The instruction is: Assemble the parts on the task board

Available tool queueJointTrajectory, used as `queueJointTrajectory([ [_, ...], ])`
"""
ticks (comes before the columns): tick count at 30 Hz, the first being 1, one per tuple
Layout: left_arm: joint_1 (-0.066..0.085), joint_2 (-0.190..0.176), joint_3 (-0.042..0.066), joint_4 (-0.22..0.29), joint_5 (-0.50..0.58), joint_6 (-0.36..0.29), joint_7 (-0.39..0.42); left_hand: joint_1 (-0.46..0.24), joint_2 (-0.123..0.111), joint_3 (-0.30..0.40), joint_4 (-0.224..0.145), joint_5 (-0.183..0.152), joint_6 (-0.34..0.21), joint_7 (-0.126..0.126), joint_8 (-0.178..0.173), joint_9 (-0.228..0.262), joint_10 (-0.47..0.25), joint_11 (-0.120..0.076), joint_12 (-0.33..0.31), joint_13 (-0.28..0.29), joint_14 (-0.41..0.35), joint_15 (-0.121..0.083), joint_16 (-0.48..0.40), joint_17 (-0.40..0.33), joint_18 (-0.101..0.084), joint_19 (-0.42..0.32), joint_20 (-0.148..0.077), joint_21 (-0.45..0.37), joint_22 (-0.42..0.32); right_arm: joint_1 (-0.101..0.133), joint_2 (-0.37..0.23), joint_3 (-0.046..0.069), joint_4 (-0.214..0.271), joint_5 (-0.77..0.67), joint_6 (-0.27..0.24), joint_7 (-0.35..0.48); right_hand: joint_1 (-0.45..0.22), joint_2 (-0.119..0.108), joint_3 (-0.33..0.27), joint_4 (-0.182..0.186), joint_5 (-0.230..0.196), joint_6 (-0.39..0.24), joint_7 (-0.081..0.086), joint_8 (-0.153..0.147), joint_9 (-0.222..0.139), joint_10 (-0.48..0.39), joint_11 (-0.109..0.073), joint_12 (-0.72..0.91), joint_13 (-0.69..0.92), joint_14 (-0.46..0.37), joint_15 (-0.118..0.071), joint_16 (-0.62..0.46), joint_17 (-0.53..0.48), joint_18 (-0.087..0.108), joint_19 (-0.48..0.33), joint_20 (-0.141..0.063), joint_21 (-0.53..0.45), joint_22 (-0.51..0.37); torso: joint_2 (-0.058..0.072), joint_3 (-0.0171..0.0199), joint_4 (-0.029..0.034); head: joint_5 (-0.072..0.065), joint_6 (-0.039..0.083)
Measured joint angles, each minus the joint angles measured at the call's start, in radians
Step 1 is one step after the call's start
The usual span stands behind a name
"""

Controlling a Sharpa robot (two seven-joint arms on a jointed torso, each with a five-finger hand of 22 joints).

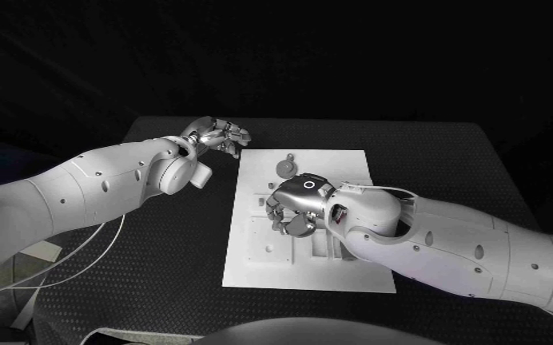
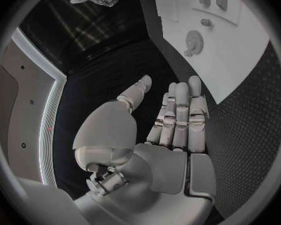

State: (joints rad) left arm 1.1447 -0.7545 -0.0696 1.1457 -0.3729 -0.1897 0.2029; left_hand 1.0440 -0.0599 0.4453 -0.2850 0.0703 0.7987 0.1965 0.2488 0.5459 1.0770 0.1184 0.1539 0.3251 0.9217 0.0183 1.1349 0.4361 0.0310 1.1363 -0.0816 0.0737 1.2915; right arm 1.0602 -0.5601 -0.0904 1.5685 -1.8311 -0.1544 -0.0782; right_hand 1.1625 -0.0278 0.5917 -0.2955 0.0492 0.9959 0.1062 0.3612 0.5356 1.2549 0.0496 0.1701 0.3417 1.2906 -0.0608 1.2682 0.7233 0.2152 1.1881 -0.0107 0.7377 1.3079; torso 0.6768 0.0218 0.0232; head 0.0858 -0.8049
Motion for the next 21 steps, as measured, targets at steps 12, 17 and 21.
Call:
queueJointTrajectory([
  [12,0.000,0.001,0.000,0.002,0.000,0.000,0.000,0.000,0.000,0.000,0.000,0.000,0.000,0.000,0.000,0.000,-0.002,0.002,0.000,0.000,0.000,0.000,0.000,0.000,0.000,-0.002,0.002,0.000,0.000,-0.013,0.044,-0.043,-0.042,-0.010,0.012,0.008,0.000,0.000,-0.001,-0.001,0.000,0.000,0.000,0.000,0.000,0.000,0.000,0.000,0.001,0.000,0.000,0.000,0.001,0.000,0.000,0.000,0.000,0.000,0.000,-0.0009,-0.0011,0.014,-0.008],
  [17,0.000,0.003,0.000,0.002,0.000,0.001,-0.001,0.000,0.000,0.000,0.000,0.000,0.000,0.000,0.000,0.000,-0.002,0.002,0.000,0.000,0.000,0.000,0.000,0.000,0.000,-0.002,0.002,0.000,0.000,-0.022,0.064,-0.054,-0.060,-0.025,0.013,0.012,0.000,0.000,-0.001,-0.001,-0.003,-0.001,0.001,0.000,0.000,0.000,0.000,0.000,0.001,0.000,0.000,0.000,0.001,0.000,0.000,0.000,0.000,0.000,0.000,0.0002,-0.0003,0.018,-0.010],
  [21,0.000,0.004,0.000,0.001,0.000,0.001,-0.001,0.000,0.000,0.000,0.000,0.000,0.000,0.000,0.000,0.001,-0.003,0.003,0.000,0.000,0.000,0.000,0.000,0.000,0.000,-0.002,0.002,0.000,0.000,-0.033,0.071,-0.054,-0.067,-0.039,0.012,0.013,0.000,0.000,-0.001,-0.001,-0.003,-0.002,0.002,0.000,0.000,0.000,0.000,0.000,0.002,0.000,0.000,0.000,0.001,0.000,0.000,0.000,0.000,0.000,0.000,0.0002,0.0008,0.020,-0.012],
])
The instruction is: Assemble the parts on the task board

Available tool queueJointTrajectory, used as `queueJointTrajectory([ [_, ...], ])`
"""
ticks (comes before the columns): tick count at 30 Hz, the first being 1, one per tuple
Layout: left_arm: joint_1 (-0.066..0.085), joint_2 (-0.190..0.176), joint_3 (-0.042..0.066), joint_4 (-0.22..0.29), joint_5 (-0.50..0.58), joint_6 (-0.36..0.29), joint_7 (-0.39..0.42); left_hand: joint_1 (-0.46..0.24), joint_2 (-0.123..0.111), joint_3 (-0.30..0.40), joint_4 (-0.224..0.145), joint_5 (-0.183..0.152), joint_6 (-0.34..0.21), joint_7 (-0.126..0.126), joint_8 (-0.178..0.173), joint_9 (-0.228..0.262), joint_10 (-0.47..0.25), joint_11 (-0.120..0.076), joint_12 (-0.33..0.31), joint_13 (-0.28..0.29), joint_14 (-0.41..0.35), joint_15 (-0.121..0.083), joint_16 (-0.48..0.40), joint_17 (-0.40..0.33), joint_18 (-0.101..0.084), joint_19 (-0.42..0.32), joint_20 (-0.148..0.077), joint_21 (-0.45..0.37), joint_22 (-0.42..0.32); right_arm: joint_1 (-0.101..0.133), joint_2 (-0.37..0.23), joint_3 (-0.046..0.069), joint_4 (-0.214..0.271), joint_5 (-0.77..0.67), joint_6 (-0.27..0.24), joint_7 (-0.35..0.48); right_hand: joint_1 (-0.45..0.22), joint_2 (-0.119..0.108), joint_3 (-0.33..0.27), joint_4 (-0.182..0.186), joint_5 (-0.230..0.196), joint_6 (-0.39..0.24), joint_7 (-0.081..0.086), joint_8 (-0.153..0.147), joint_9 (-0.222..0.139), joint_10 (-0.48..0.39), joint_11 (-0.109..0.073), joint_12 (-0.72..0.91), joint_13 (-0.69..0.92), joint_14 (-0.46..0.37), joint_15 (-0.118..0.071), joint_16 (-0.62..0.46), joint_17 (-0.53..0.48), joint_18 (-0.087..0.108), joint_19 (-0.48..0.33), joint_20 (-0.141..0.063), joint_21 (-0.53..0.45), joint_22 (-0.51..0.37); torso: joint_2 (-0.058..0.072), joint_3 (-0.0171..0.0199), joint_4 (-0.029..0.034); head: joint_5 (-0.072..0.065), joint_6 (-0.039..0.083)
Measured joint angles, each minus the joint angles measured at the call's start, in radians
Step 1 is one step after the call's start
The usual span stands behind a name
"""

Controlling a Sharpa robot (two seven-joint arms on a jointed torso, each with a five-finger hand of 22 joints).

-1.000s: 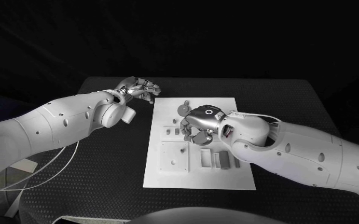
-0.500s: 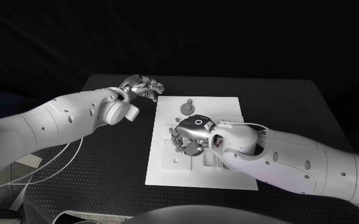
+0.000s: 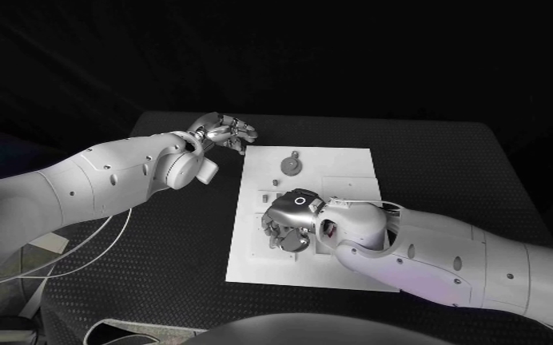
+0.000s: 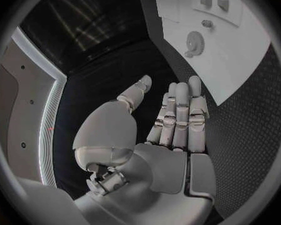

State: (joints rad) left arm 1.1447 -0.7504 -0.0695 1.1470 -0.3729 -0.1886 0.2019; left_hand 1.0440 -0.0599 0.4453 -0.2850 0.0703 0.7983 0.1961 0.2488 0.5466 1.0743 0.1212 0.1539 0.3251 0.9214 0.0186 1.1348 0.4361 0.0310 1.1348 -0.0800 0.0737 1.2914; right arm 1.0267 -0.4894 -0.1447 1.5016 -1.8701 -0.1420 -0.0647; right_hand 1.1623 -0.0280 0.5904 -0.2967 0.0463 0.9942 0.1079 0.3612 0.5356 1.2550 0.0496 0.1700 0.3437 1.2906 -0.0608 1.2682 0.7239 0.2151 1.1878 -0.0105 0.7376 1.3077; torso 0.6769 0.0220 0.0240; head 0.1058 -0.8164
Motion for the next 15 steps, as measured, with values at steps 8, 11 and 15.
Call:
queueJointTrajectory([
  [8,0.000,0.001,0.000,-0.001,0.000,0.001,0.000,0.000,0.000,0.000,0.000,0.000,0.000,0.000,0.000,0.000,0.000,0.000,0.000,0.000,-0.001,0.001,0.000,0.000,0.000,0.000,0.000,0.000,0.000,-0.012,0.010,-0.001,-0.015,-0.021,0.000,0.002,-0.002,-0.002,-0.001,-0.001,0.000,0.000,0.000,0.000,0.000,0.000,0.000,-0.001,0.002,0.000,0.000,0.000,0.000,0.000,0.000,0.000,0.000,0.000,0.000,0.0006,-0.0001,0.004,-0.002],
  [11,0.000,0.001,0.000,-0.001,0.000,0.001,0.000,0.000,0.000,0.000,0.000,0.000,-0.001,-0.001,0.000,0.000,0.000,0.000,0.000,0.000,-0.001,0.001,0.000,0.000,0.000,0.000,0.000,0.000,0.000,-0.015,0.012,-0.001,-0.020,-0.027,0.000,0.002,-0.001,-0.001,-0.001,-0.001,0.000,0.000,0.000,0.000,0.000,0.000,0.000,-0.001,0.002,0.000,0.000,0.000,0.000,0.000,0.000,0.000,0.000,0.000,0.000,0.0005,-0.0007,0.005,-0.003],
  [15,0.000,0.001,0.000,-0.001,0.000,0.001,-0.001,0.000,0.000,0.000,0.000,0.000,-0.001,-0.001,0.000,0.000,0.000,0.000,0.000,0.000,0.001,-0.001,0.000,0.000,0.000,0.000,0.000,0.000,0.000,-0.015,0.014,-0.001,-0.022,-0.032,0.001,0.002,-0.001,-0.001,-0.001,-0.001,0.000,0.000,0.000,0.000,0.000,0.000,0.000,-0.001,0.002,0.000,0.000,0.000,0.001,0.000,0.000,0.000,0.000,0.000,0.000,0.0001,-0.0011,0.006,-0.004],
])
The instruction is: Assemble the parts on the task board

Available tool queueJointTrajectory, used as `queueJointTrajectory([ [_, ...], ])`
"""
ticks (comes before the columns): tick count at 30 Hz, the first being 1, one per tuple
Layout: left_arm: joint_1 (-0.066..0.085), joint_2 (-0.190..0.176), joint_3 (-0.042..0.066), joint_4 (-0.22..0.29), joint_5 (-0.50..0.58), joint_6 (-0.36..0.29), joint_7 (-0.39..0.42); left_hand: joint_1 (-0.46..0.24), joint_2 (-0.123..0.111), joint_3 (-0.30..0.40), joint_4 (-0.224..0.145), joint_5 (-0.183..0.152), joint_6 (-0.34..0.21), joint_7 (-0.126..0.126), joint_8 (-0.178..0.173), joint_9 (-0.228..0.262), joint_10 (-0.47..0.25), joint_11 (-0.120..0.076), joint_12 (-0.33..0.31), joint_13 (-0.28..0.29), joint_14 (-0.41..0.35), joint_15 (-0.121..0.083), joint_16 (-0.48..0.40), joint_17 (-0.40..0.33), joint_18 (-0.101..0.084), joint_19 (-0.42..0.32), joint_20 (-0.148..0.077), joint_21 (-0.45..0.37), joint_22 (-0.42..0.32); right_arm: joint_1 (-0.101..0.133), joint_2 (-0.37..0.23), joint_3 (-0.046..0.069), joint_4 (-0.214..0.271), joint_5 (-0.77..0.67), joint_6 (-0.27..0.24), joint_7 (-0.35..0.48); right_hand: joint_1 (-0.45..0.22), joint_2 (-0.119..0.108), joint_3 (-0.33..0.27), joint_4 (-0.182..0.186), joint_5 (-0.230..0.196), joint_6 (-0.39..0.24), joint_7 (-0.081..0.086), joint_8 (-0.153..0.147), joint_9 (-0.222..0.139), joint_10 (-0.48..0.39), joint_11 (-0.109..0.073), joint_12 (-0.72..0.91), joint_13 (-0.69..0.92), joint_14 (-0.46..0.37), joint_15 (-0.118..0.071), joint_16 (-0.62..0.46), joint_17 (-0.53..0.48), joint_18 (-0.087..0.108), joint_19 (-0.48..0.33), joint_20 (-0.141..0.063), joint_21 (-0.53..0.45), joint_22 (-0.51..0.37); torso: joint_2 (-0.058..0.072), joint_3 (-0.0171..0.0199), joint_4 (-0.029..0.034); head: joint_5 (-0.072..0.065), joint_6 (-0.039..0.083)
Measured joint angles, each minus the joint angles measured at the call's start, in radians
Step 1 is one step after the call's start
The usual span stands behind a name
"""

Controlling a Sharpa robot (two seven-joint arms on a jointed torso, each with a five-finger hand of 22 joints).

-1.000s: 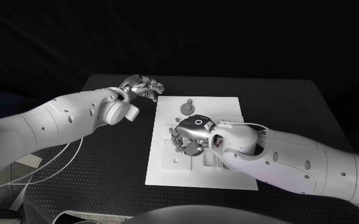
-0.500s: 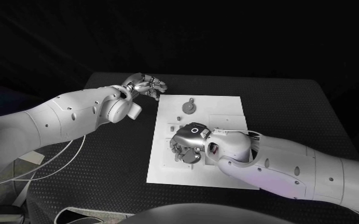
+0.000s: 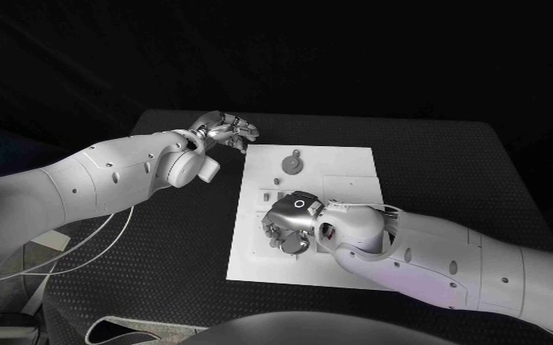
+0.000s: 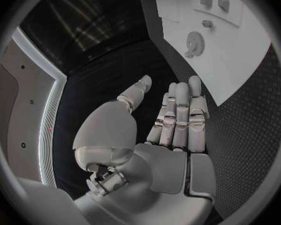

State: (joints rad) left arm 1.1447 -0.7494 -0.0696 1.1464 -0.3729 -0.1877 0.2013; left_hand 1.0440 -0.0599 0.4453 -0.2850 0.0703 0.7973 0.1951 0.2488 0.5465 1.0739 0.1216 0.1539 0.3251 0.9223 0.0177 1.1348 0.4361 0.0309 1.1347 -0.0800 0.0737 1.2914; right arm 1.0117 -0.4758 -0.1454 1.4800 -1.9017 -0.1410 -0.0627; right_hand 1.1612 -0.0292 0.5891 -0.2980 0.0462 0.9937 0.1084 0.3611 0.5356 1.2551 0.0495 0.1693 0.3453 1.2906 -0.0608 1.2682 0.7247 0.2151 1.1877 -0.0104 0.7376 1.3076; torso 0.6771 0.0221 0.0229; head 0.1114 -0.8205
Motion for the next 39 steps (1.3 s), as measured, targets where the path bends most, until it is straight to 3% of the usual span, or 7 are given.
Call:
queueJointTrajectory([
  [8,0.000,-0.001,0.000,0.000,0.000,0.000,0.000,0.000,0.000,0.000,0.000,0.000,-0.001,-0.001,0.000,0.000,0.000,0.000,0.004,0.000,0.002,-0.002,0.000,0.000,0.000,0.000,0.000,0.000,0.000,-0.002,0.007,-0.001,-0.012,-0.010,0.003,0.000,0.000,0.000,-0.001,-0.001,-0.003,0.005,-0.004,-0.001,0.000,0.018,-0.007,-0.004,0.001,-0.006,-0.006,0.000,0.000,0.000,-0.005,-0.002,0.000,0.000,0.000,-0.0007,0.0001,0.000,-0.001],
  [23,0.000,-0.002,0.000,0.001,0.000,0.001,-0.001,0.000,0.000,0.000,0.000,0.000,-0.001,-0.001,0.000,0.000,0.000,0.000,0.004,0.000,0.002,-0.001,0.000,0.000,0.000,0.000,0.000,0.000,0.000,-0.002,0.022,-0.013,-0.028,-0.014,0.000,0.008,0.001,0.000,-0.002,-0.001,0.002,0.008,-0.002,-0.007,0.002,0.033,-0.012,-0.005,0.005,-0.007,-0.007,0.000,0.000,0.000,-0.003,-0.004,0.000,0.000,-0.001,-0.0011,0.0005,0.001,-0.003],
  [26,0.000,-0.002,0.000,0.001,0.000,0.001,-0.001,0.000,0.000,0.000,0.000,0.000,-0.001,-0.001,0.000,0.000,0.000,0.000,0.004,0.000,0.001,-0.001,0.000,0.000,0.000,0.000,0.000,0.000,0.000,-0.002,0.022,-0.014,-0.029,-0.009,-0.005,0.010,0.005,-0.006,-0.005,0.002,0.002,-0.004,0.010,-0.014,0.016,0.026,-0.005,-0.024,0.005,-0.008,-0.006,0.000,0.000,-0.001,-0.003,-0.004,0.000,0.000,-0.001,-0.0011,0.0004,0.001,-0.004],
  [28,0.000,-0.002,0.000,0.001,0.000,0.001,-0.001,0.000,0.000,0.000,0.000,0.000,-0.002,-0.002,0.000,0.000,0.000,0.000,0.004,0.000,0.001,-0.001,0.000,0.000,0.000,0.000,0.000,0.000,0.000,-0.003,0.022,-0.014,-0.031,-0.005,-0.008,0.011,-0.002,-0.019,-0.008,0.006,0.004,-0.017,0.023,-0.025,0.017,0.007,0.006,-0.035,0.006,-0.011,-0.004,0.000,0.000,-0.001,-0.003,-0.004,0.000,0.000,-0.001,-0.0010,0.0000,0.002,-0.004],
  [32,0.000,-0.002,0.000,0.001,0.000,0.001,-0.001,0.000,0.000,0.000,0.000,0.000,-0.002,0.004,0.000,0.000,0.000,0.000,0.004,0.000,0.001,-0.001,0.000,0.000,0.000,0.000,0.000,0.000,0.000,-0.006,0.021,-0.018,-0.035,0.005,-0.009,0.012,-0.022,-0.050,-0.012,0.007,0.008,-0.050,0.031,-0.048,0.006,-0.029,0.019,-0.062,0.001,-0.011,0.009,0.000,-0.001,-0.001,-0.003,-0.003,0.000,0.000,-0.001,-0.0008,-0.0007,0.002,-0.003],
  [35,0.000,-0.002,0.000,0.001,0.000,0.001,-0.002,0.000,0.000,0.000,0.000,0.000,-0.003,0.005,0.000,0.001,0.000,0.000,0.004,0.000,0.001,-0.001,0.000,0.000,0.000,0.000,0.000,0.000,0.000,-0.008,0.018,-0.020,-0.038,0.013,-0.009,0.012,-0.033,-0.084,-0.017,0.008,0.008,-0.102,0.054,-0.079,-0.008,-0.048,0.029,-0.074,0.000,-0.007,0.022,0.000,-0.002,-0.001,-0.003,-0.003,0.000,0.000,-0.001,-0.0003,-0.0008,0.002,-0.003],
  [39,0.000,-0.003,0.000,0.001,0.000,0.002,-0.002,0.000,0.000,0.000,0.000,0.000,-0.003,0.005,0.000,0.001,0.000,0.000,0.004,0.000,0.001,-0.001,0.000,0.000,0.000,-0.002,0.002,0.000,0.000,-0.008,0.014,-0.020,-0.039,0.023,-0.015,0.014,-0.057,-0.117,-0.021,0.013,0.008,-0.144,0.073,-0.106,-0.021,-0.071,0.038,-0.092,0.000,-0.008,0.031,0.000,-0.002,-0.007,-0.005,-0.001,0.000,0.000,-0.001,-0.0001,-0.0008,0.000,-0.002],
])
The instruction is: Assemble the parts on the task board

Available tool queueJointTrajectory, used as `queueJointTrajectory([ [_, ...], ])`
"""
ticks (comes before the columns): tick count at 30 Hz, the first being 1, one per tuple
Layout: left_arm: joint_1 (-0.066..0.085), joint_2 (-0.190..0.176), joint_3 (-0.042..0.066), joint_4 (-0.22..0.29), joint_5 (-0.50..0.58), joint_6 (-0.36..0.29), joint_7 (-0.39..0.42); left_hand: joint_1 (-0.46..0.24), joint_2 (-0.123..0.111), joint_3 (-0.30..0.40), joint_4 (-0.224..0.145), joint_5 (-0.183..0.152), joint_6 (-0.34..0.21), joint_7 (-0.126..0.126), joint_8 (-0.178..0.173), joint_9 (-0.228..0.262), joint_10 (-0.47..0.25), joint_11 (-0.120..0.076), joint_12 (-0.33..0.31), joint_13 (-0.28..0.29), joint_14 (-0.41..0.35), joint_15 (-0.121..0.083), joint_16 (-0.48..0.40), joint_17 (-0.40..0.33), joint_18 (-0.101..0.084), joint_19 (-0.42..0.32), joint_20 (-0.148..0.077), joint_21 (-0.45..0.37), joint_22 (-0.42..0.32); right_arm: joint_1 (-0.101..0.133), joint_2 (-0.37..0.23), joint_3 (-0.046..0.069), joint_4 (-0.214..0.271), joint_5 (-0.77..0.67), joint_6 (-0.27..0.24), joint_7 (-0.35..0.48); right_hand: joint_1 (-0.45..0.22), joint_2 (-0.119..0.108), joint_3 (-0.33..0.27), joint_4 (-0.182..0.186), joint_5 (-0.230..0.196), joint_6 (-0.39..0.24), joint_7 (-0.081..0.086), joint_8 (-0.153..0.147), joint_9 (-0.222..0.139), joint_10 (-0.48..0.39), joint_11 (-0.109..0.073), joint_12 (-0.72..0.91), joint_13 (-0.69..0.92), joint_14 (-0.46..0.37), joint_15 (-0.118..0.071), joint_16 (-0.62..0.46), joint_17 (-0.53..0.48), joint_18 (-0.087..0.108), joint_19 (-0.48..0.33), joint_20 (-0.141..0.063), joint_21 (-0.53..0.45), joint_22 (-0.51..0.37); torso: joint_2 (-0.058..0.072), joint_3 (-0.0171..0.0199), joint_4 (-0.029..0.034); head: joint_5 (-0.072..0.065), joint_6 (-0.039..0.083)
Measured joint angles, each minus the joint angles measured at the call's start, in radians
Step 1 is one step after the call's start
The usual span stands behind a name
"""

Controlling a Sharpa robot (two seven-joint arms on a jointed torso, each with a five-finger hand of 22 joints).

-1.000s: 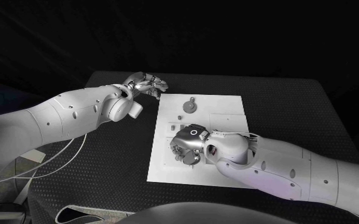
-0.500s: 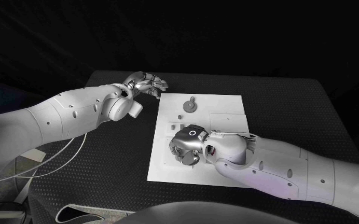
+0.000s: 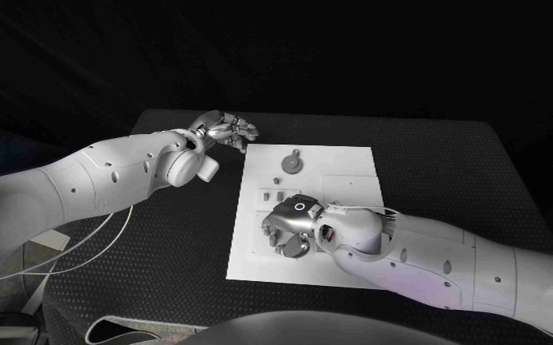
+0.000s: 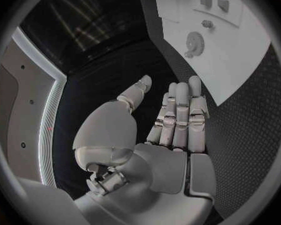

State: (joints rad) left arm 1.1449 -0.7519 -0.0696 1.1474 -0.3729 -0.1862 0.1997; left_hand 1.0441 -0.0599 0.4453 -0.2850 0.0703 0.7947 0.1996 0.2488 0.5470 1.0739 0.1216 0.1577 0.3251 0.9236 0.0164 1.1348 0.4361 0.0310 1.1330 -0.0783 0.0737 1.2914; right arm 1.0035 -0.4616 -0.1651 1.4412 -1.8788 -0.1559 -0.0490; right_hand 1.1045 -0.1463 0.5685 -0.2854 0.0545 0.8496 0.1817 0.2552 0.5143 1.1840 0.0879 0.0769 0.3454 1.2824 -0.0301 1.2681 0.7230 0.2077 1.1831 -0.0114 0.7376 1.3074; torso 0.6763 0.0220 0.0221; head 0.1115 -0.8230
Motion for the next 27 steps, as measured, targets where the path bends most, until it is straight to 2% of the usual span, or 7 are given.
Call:
queueJointTrajectory([
  [4,0.000,0.000,0.000,0.000,0.000,0.000,0.000,0.000,0.000,0.000,0.000,0.000,0.000,0.000,0.000,0.000,0.000,0.000,0.000,0.000,0.000,0.000,0.000,0.000,0.000,0.000,0.000,0.000,0.000,0.000,-0.002,0.000,0.000,0.008,-0.014,0.001,-0.036,-0.044,-0.027,0.004,0.000,-0.037,0.014,-0.014,-0.007,-0.050,0.017,-0.013,-0.008,-0.002,0.018,0.006,0.000,-0.004,0.003,0.003,0.000,0.000,0.000,0.0000,0.0000,-0.003,0.001],
  [7,0.000,0.000,0.000,0.000,0.000,0.000,0.000,0.000,0.000,0.000,0.000,0.000,0.000,0.000,0.000,0.000,0.000,0.000,0.000,0.000,0.000,0.000,0.000,0.000,0.000,0.000,0.000,0.000,0.000,0.000,-0.005,0.000,0.003,0.012,-0.029,0.001,-0.047,-0.055,-0.035,0.001,0.000,-0.047,0.017,-0.014,-0.008,-0.074,0.027,-0.013,-0.011,-0.006,0.024,0.006,0.000,-0.004,0.004,0.003,0.000,0.000,0.000,0.0002,-0.0003,-0.004,0.002],
  [18,0.000,0.000,0.000,-0.008,0.000,0.000,0.002,0.000,0.000,0.000,0.000,0.000,0.000,0.000,0.000,0.000,0.000,0.000,0.000,0.000,0.000,0.000,0.000,0.000,0.000,0.000,0.000,0.000,0.000,0.001,-0.037,0.003,0.036,0.030,-0.101,0.001,-0.047,-0.055,-0.037,0.004,0.000,-0.048,0.017,-0.014,-0.007,-0.075,0.028,-0.013,-0.009,-0.002,0.027,0.014,0.003,-0.005,0.007,-0.001,-0.004,0.000,-0.001,0.0003,-0.0006,-0.005,0.004],
  [21,0.000,0.000,0.000,-0.011,0.000,0.000,0.002,0.000,0.000,0.000,0.000,0.000,0.000,0.000,0.000,0.000,0.000,0.000,0.000,0.000,0.000,0.000,0.000,0.000,0.000,0.000,0.000,0.000,0.000,0.002,-0.053,0.013,0.051,0.040,-0.121,0.004,-0.047,-0.055,-0.037,0.004,0.000,-0.048,0.017,-0.014,-0.006,-0.075,0.028,-0.007,-0.006,-0.002,0.027,0.019,0.003,-0.005,0.009,0.001,-0.004,0.000,-0.001,0.0006,-0.0011,-0.005,0.007],
  [24,0.000,0.000,0.000,-0.014,0.000,0.000,0.002,0.000,0.000,0.000,0.000,0.000,0.000,0.000,0.000,0.000,0.000,0.000,0.000,0.000,0.000,0.000,0.000,0.000,0.000,0.000,0.000,0.000,0.000,0.006,-0.073,0.031,0.071,0.054,-0.142,0.007,-0.046,-0.054,-0.037,0.004,0.000,-0.047,0.018,-0.009,-0.005,-0.074,0.028,-0.007,-0.002,-0.002,0.027,0.019,0.003,-0.005,0.009,0.000,-0.004,0.000,-0.001,0.0006,-0.0012,-0.007,0.010],
  [27,0.000,0.002,0.000,-0.023,0.000,0.001,0.002,0.000,0.000,0.000,0.000,0.000,-0.001,-0.001,0.000,0.000,0.000,0.000,0.001,0.000,0.000,0.000,0.000,0.000,0.000,0.000,0.000,0.000,0.000,0.016,-0.102,0.053,0.097,0.075,-0.161,0.011,-0.042,-0.038,-0.037,0.004,0.000,-0.043,0.021,-0.009,-0.005,-0.059,0.014,0.001,0.004,-0.002,0.026,0.019,0.003,-0.005,0.011,-0.001,-0.004,0.000,-0.001,0.0011,-0.0018,-0.010,0.013],
])
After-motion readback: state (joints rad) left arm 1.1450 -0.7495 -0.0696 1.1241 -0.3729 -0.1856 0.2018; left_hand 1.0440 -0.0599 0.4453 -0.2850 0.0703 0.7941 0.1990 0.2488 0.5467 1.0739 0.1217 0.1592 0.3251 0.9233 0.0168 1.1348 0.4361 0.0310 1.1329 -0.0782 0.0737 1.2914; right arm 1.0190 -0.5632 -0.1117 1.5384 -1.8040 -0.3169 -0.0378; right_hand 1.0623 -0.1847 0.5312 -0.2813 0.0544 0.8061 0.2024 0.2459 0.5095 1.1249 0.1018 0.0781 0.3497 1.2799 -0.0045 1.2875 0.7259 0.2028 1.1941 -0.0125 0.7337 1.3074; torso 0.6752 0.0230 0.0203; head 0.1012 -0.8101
